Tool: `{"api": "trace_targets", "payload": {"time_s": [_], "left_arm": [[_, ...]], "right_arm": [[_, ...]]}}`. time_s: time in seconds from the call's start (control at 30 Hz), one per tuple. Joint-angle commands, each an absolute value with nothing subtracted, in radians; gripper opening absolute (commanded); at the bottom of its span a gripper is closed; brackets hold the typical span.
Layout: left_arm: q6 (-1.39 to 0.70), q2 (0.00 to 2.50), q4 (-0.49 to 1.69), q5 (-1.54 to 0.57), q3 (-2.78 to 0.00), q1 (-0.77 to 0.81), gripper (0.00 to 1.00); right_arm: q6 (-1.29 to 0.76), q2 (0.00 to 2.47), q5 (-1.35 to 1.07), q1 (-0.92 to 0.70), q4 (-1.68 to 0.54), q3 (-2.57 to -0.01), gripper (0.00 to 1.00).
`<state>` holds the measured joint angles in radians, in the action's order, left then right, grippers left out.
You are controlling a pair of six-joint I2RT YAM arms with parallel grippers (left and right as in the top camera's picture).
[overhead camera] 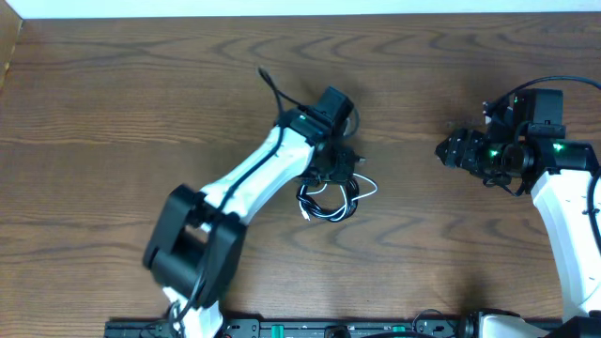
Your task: Untangle cables
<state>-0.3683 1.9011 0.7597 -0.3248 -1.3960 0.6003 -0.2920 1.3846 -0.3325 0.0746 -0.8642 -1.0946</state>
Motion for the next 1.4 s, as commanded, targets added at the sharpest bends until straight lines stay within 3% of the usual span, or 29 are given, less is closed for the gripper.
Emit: {"api": "trace_targets", "payload": {"time_s": [0.0,0.33,0.4,0.47,0.5,0.63,0.73,0.97,1.17,1.37], "left_arm": [[-0.459,1.971,0.736,-0.411,-1.383,0.602,0.55],[-0.466,2.020,0.714,-0.407,-1.373,0.619,0.48],[-0.466,2.020,0.672,-0.407,-1.360,0.634,0.37],[-0.466,2.020,0.634,-0.385,-1.345,0.651,0.10],[-0.466,2.020,0.634,-0.345,-1.345,0.659,0.07],[-0.436,2.006,0.623,-0.290,-1.363,0.651,0.07],[-0.331,1.930,0.621,-0.413,-1.425,0.624,0.07],[-0.322,1.751,0.585,-0.652,-1.456,0.547,0.07],[-0.322,1.738,0.584,-0.965,-1.455,0.429,0.07],[-0.372,1.739,0.532,-1.089,-1.455,0.349,0.07]], "right_arm": [[-0.279,1.378,-0.331,0.077,-0.865,-1.100,0.77],[-0.275,1.378,-0.331,0.077,-0.866,-1.100,0.77],[-0.275,1.378,-0.331,0.077,-0.866,-1.100,0.77],[-0.275,1.378,-0.331,0.077,-0.867,-1.100,0.77],[-0.275,1.378,-0.331,0.077,-0.868,-1.100,0.77],[-0.275,1.378,-0.331,0.077,-0.866,-1.100,0.77],[-0.275,1.378,-0.358,0.077,-0.845,-1.100,0.76],[-0.227,1.378,-0.641,0.077,-0.724,-1.100,0.72],[-0.232,1.378,-0.852,0.077,-0.610,-1.100,0.68],[-0.308,1.383,-0.912,0.028,-0.553,-1.100,0.61]]}}
